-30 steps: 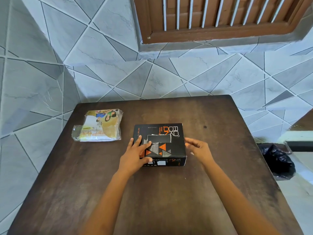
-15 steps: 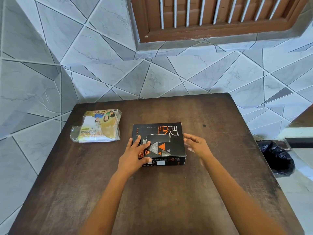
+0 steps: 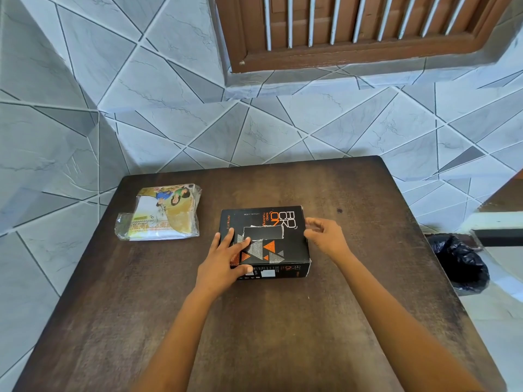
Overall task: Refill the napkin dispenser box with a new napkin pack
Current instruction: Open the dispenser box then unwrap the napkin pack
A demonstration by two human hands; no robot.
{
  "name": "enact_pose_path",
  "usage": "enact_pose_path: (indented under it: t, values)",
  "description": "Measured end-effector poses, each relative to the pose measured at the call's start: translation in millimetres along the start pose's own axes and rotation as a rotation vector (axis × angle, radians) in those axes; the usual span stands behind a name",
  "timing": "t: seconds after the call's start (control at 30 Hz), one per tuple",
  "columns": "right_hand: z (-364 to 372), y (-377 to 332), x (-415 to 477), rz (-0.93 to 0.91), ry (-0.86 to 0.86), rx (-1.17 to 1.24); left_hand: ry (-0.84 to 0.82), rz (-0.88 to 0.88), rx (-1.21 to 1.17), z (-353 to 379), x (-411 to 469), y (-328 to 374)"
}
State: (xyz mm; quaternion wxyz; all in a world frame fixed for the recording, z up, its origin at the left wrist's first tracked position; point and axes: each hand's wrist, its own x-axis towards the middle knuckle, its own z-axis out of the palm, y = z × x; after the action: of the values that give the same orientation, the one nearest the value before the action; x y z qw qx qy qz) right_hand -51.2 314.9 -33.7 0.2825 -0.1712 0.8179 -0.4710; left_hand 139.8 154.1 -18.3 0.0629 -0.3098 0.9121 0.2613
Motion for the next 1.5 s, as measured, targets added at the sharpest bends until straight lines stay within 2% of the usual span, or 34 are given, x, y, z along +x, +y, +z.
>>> enact_pose_path:
  t: [0.4, 0.57, 0.7, 0.87, 0.93, 1.07, 1.13, 1.27, 1.33, 1.37, 1.43, 1.5]
  values:
    - [2.6, -4.8, -4.9, -0.09, 0.03, -0.026, -0.005, 0.0, -0.042, 0.2, -4.1, 1.0]
    - [3.8, 9.7, -12.2, -0.158, -0.034, -0.032, 0.008, 0.011, -0.045, 0.4, -1.4, -1.7]
    - [-1.6, 16.6, -9.1, -0.117, -0.046, -0.103, 0.004, 0.01, -0.033, 1.6, -0.9, -2.4]
    - [-8.6, 25.7, -6.6, -0.092, 0.061, -0.216, 0.011, 0.003, -0.041, 1.6, -0.8, -1.1]
    - [-20.0, 41.4, -6.8, -0.044, 0.121, -0.159, 0.01, -0.003, -0.038, 2.5, -1.7, -0.6]
    - [-28.5, 63.3, -9.7, 0.091, 0.092, -0.005, 0.017, -0.005, -0.052, 2.1, -0.2, -1.1]
    - [-17.9, 64.2, -8.0, 0.126, 0.089, -0.049, 0.021, -0.007, -0.057, 3.1, 1.2, -0.1]
    - [2.8, 60.4, -5.1, 0.125, 0.132, -0.358, 0.035, -0.007, -0.061, 2.1, 2.2, 2.2]
    - [5.4, 52.3, -9.7, 0.01, 0.206, -0.402, 0.036, -0.012, -0.061, 2.2, 3.5, 2.4]
    - [6.4, 45.7, -13.7, -0.119, 0.207, -0.376, 0.036, -0.014, -0.058, 2.3, 3.9, 2.9]
    - [11.4, 29.7, -21.5, -0.383, 0.079, -0.359, 0.037, -0.02, -0.05, 2.4, 4.5, 4.7]
    - [21.0, 18.7, -26.7, -0.528, -0.063, -0.481, 0.037, -0.026, -0.039, 1.5, 7.1, 6.7]
